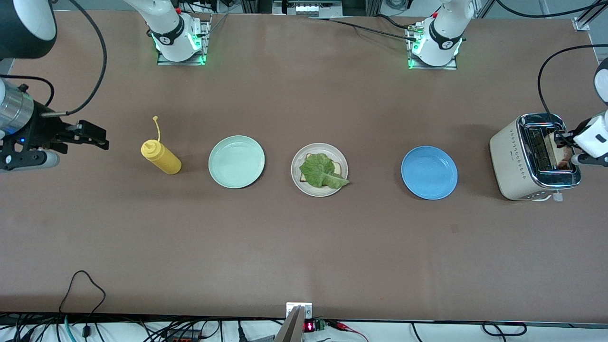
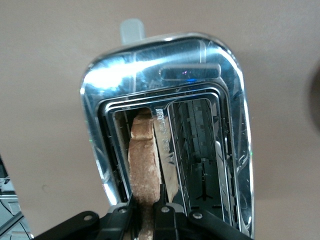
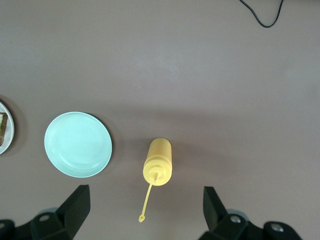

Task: Make sandwich in beige plate with both arms
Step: 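Lift the second bread slice from the toaster with the left gripper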

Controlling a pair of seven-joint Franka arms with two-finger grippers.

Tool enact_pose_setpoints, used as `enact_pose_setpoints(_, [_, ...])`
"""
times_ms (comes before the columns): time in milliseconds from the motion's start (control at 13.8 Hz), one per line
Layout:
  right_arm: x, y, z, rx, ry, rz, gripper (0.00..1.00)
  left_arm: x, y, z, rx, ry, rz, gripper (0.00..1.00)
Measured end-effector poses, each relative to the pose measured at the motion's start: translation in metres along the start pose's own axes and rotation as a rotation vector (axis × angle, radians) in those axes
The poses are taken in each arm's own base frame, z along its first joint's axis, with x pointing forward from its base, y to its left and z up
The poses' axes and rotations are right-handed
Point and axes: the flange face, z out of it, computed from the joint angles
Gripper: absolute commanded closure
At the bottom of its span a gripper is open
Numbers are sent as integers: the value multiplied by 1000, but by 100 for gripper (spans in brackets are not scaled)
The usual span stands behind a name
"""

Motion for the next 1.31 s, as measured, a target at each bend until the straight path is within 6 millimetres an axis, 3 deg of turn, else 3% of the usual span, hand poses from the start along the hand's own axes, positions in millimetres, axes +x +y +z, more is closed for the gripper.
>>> enact_pose_setpoints(145, [-13, 5, -5, 7, 21, 13, 0, -13, 0, -29, 8, -6, -8, 99])
enact_pose_setpoints(436, [-43, 6, -11, 8, 43, 15, 0, -41, 14, -111, 9, -84, 1, 99])
enact_pose_setpoints(509, [-48, 3, -14, 6, 47, 12, 0, -44, 26, -133, 3, -123, 18, 99])
enact_pose_setpoints(654, [-59, -1, -20, 1, 59, 8, 0, -37, 67, -166, -2, -180, 87, 99])
enact_pose_setpoints(800, [-65, -2, -24, -3, 68, 7, 0, -16, 112, -173, -65, -172, 142, 99])
enact_pose_setpoints(1308, [-74, 0, -28, -6, 80, 13, 0, 54, 254, -140, -604, -182, 19, 100])
